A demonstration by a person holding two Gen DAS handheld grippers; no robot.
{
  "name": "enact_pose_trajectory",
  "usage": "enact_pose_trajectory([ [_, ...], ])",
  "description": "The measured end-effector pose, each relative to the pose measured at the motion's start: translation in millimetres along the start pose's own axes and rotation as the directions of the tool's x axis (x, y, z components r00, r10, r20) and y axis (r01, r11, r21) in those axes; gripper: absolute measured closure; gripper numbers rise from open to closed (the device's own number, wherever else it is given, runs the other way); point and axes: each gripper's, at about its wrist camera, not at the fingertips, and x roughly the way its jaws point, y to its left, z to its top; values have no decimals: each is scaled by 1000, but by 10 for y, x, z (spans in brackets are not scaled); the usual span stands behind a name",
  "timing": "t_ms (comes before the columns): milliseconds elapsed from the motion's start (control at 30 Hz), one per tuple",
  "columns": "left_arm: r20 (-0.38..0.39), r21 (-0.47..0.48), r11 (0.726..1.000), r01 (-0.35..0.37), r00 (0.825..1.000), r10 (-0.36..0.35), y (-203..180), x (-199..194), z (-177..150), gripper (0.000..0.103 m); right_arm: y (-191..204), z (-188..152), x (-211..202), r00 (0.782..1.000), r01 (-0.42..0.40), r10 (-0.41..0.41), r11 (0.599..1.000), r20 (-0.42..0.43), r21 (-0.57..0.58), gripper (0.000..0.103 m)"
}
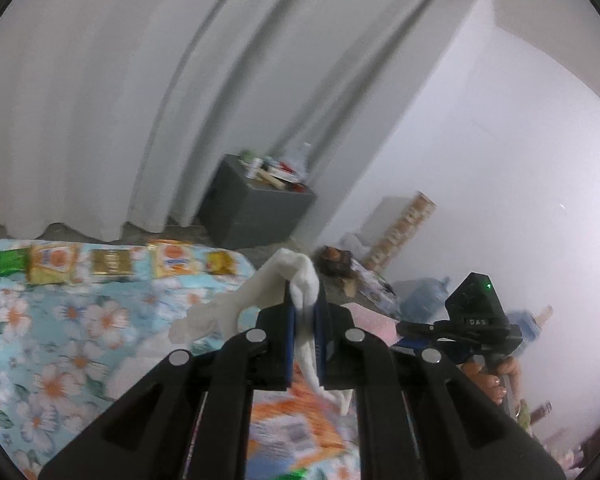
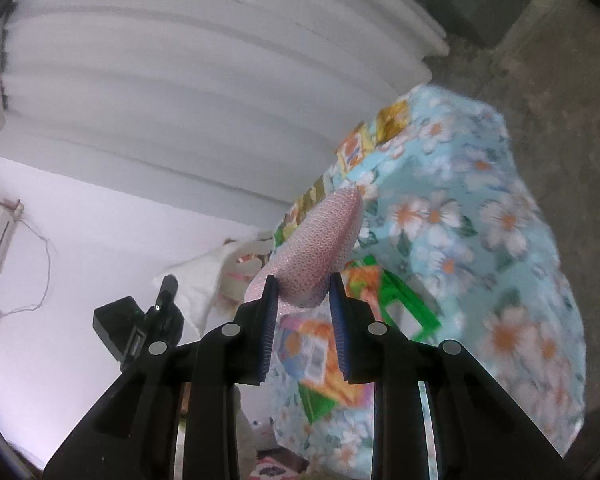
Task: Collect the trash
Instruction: 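Carry the tissue and sponge over the blue wastebasket and open both tools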
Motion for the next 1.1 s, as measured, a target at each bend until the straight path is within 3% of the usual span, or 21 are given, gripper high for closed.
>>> enact_pose_trajectory([
  [200, -76, 85, 988, 129, 990, -123, -726, 290, -252, 95, -242, -534, -904, 980, 67, -71, 997, 186, 24, 79],
  [267, -114, 111, 978, 177, 980, -165, -993, 448, -358, 95, -342, -705, -1152, 962, 108, -116, 993, 247, 45, 79],
  [400, -210, 133, 954, 270, 948, -239, -1497, 797, -635, 95, -648, -1084, -1683, 906, 175, -214, 975, 366, 136, 79],
  [533, -333, 160, 924, 348, 900, -282, -2048, 1254, -998, 95, -991, -1419, -2084, 834, 226, -319, 942, 450, 249, 79],
  [567, -359, 169, 918, 358, 890, -281, -2174, 1357, -1096, 95, -1106, -1509, -2169, 808, 251, -364, 924, 463, 289, 79],
  [800, -566, 203, 894, 400, 793, -226, -2918, 2283, -1846, 95, -1818, -1779, -2395, 709, 329, -554, 807, 437, 490, 79],
  [933, -657, 221, 887, 404, 734, -170, -3226, 2819, -2288, 95, -2201, -1749, -2425, 662, 356, -629, 743, 409, 566, 79],
  [1100, -726, 259, 877, 405, 681, -99, -3540, 3434, -2713, 95, -2702, -1710, -2488, 645, 357, -673, 685, 363, 635, 78],
])
